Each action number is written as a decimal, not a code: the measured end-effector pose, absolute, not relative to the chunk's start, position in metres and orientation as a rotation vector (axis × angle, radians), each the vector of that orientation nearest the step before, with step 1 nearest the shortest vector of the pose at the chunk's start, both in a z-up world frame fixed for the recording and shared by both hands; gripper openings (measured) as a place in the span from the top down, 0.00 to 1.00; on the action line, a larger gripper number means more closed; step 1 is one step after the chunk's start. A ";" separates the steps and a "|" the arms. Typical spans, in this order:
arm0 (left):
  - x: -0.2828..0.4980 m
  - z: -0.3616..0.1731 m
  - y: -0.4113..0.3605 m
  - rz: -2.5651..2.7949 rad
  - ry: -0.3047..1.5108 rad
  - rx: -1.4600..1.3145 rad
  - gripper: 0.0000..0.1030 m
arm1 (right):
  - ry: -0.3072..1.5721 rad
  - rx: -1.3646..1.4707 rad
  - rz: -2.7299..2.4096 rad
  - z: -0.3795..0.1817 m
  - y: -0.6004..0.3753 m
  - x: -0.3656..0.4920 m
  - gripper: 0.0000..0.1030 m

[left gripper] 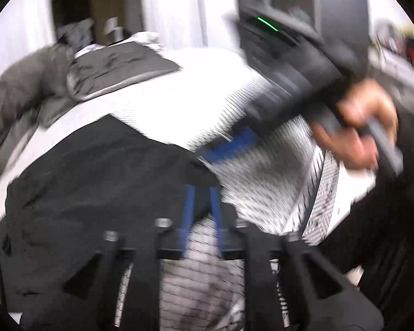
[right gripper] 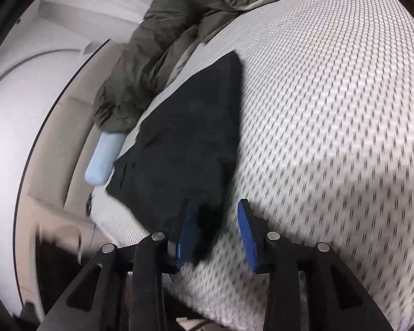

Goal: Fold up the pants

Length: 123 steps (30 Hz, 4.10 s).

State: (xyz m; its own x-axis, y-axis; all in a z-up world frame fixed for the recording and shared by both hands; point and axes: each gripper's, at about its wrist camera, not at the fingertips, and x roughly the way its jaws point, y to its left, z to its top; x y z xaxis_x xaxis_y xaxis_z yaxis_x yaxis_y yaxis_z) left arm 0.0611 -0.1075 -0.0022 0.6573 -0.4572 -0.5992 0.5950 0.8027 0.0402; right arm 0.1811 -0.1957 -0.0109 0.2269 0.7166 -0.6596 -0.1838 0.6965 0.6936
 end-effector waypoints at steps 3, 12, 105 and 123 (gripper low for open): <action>0.091 0.006 -0.080 -0.488 0.608 0.068 0.35 | 1.225 0.539 0.724 -0.020 -0.187 0.172 0.65; 0.164 -0.039 -0.066 -0.287 0.850 -0.001 0.35 | 1.201 0.426 0.789 -0.017 -0.168 0.146 0.97; 0.110 -0.037 0.121 -0.189 0.942 -0.129 0.53 | 1.057 0.206 0.428 0.003 -0.123 0.250 0.58; 0.218 0.009 0.103 -0.038 0.847 -0.131 0.37 | 1.032 0.162 0.505 0.021 -0.130 0.191 0.51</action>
